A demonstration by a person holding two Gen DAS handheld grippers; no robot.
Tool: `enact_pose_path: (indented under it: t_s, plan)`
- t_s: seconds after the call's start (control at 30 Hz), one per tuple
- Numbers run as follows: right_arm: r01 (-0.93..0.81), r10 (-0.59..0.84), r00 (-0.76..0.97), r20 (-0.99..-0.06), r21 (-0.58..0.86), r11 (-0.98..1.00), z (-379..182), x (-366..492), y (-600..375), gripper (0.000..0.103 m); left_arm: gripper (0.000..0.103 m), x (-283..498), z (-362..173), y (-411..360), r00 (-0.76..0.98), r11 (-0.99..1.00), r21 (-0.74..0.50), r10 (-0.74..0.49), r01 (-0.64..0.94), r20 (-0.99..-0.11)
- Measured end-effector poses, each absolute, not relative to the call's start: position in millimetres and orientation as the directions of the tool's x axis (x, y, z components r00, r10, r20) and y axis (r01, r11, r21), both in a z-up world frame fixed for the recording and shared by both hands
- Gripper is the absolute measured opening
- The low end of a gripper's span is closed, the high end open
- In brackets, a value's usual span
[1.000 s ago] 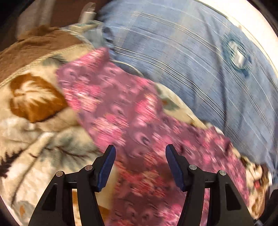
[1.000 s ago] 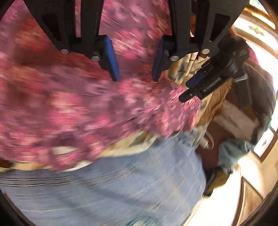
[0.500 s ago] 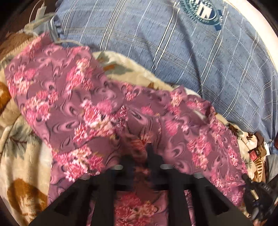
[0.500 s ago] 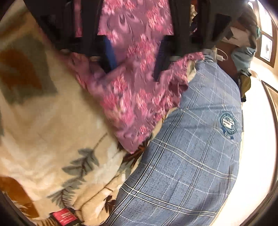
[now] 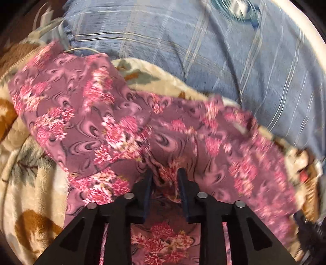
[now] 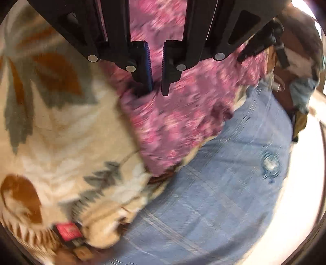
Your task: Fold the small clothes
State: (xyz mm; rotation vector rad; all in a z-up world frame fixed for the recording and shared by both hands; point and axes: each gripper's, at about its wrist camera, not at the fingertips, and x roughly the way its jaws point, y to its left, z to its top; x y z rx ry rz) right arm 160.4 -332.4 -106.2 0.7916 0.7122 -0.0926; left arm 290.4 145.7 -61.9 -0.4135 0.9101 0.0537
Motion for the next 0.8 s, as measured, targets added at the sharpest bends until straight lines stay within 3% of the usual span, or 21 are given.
enact_pose_path:
  t_s: [0.07, 0.1, 0.13, 0.2, 0.3, 0.4, 0.47, 0.7, 0.8]
  plan:
    - [0.27, 0.195, 0.794, -0.576, 0.62, 0.737, -90.4, 160.7, -317.8, 0.015, 0.039, 281.7, -60.3, 152.8, 0.643, 0.908, -0.35, -0.129, -0.229, -0.755]
    - [0.228, 0.2, 0.805, -0.559, 0.602, 0.766, -80.5, 164.2, -305.0, 0.021, 0.05, 278.6, -59.9, 152.8, 0.652, 0.907, -0.351, -0.124, -0.231, -0.748]
    - [0.202, 0.201, 0.809, -0.553, 0.582, 0.788, -75.6, 168.5, -296.6, 0.031, 0.053, 276.1, -59.4, 152.9, 0.658, 0.909, -0.339, -0.105, -0.24, -0.746]
    - [0.158, 0.199, 0.808, -0.554, 0.53, 0.833, -71.5, 183.5, -277.2, 0.037, 0.053, 267.9, -57.5, 152.8, 0.662, 0.917, -0.313, -0.077, -0.247, -0.746]
    - [0.162, 0.165, 0.788, -0.594, 0.457, 0.875, -90.2, 213.9, -261.7, 0.037, 0.053, 268.0, -58.8, 153.5, 0.656, 0.919, -0.305, -0.07, -0.251, -0.751]
    - [0.232, 0.171, 0.732, -0.66, 0.477, 0.848, -130.0, 230.3, -269.9, 0.035, 0.053, 270.1, -59.3, 161.9, 0.657, 0.905, -0.334, -0.085, -0.264, -0.749]
    - [0.193, 0.187, 0.786, -0.59, 0.521, 0.831, -138.5, 219.5, -275.1, 0.034, 0.053, 273.3, -59.9, 170.2, 0.657, 0.891, -0.354, -0.088, -0.285, -0.749]
    - [0.172, 0.211, 0.795, -0.568, 0.544, 0.821, -142.0, 214.6, -278.6, 0.035, 0.054, 252.0, -37.4, 253.1, 0.678, 0.783, -0.424, -0.004, -0.456, -0.735]
    - [0.159, 0.226, 0.803, -0.552, 0.564, 0.81, -142.1, 213.2, -281.6, 0.035, 0.054, 252.1, -33.3, 310.6, 0.638, 0.72, -0.417, 0.048, -0.555, -0.769]
